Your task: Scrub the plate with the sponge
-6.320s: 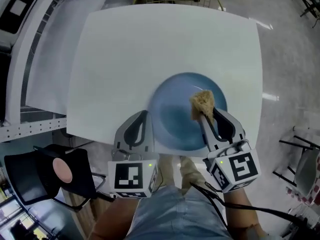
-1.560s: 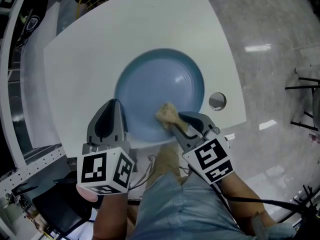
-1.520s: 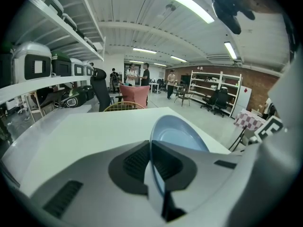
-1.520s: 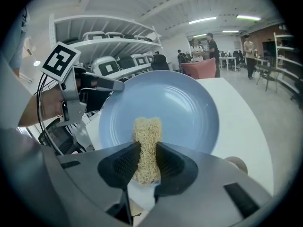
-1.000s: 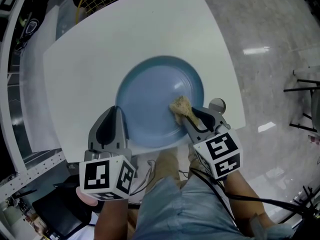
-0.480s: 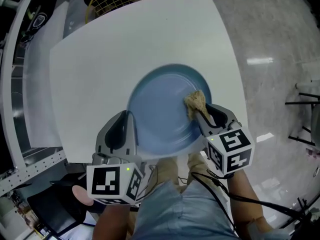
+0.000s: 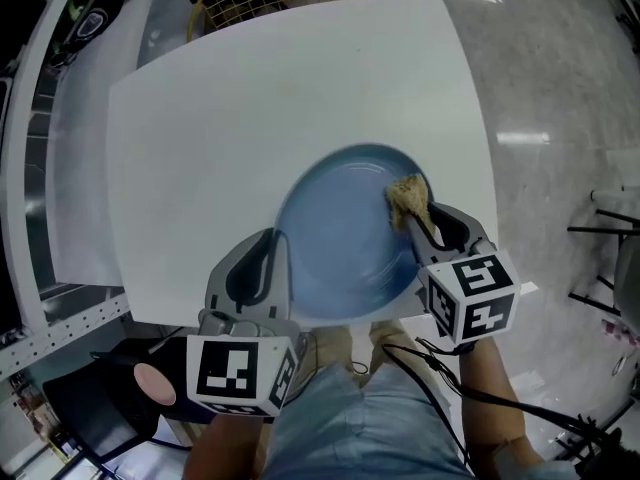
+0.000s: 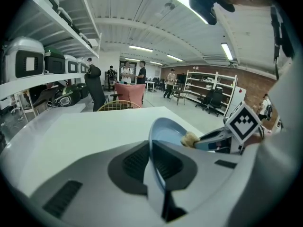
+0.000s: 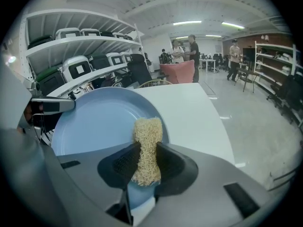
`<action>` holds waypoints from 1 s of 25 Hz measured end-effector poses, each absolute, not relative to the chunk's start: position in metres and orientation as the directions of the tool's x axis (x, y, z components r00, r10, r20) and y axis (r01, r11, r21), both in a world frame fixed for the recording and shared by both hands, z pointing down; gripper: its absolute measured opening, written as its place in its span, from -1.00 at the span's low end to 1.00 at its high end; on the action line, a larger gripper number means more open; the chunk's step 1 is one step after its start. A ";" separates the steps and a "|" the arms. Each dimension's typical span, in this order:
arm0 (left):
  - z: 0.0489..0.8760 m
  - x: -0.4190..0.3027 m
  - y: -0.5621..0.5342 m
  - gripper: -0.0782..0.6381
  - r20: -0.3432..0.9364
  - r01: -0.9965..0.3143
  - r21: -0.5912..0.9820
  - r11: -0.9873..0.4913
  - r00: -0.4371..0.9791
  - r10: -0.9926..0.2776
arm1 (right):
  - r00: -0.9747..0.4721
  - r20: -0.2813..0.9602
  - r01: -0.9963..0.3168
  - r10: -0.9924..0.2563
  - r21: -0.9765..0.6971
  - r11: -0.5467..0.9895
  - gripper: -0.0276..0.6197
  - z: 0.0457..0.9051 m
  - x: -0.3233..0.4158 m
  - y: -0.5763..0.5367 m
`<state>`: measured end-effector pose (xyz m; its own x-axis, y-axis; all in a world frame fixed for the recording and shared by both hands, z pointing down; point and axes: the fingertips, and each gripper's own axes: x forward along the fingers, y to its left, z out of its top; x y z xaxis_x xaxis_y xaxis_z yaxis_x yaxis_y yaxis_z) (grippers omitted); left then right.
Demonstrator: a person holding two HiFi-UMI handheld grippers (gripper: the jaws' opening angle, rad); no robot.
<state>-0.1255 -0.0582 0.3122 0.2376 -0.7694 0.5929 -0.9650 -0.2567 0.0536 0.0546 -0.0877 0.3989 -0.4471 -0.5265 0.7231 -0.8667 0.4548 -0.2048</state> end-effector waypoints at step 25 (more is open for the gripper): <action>0.308 -0.128 -0.065 -0.69 0.586 -0.962 0.122 -0.243 0.268 -0.765 | -0.487 0.680 -0.813 -0.548 -0.123 0.569 -0.58 0.362 -0.014 -0.138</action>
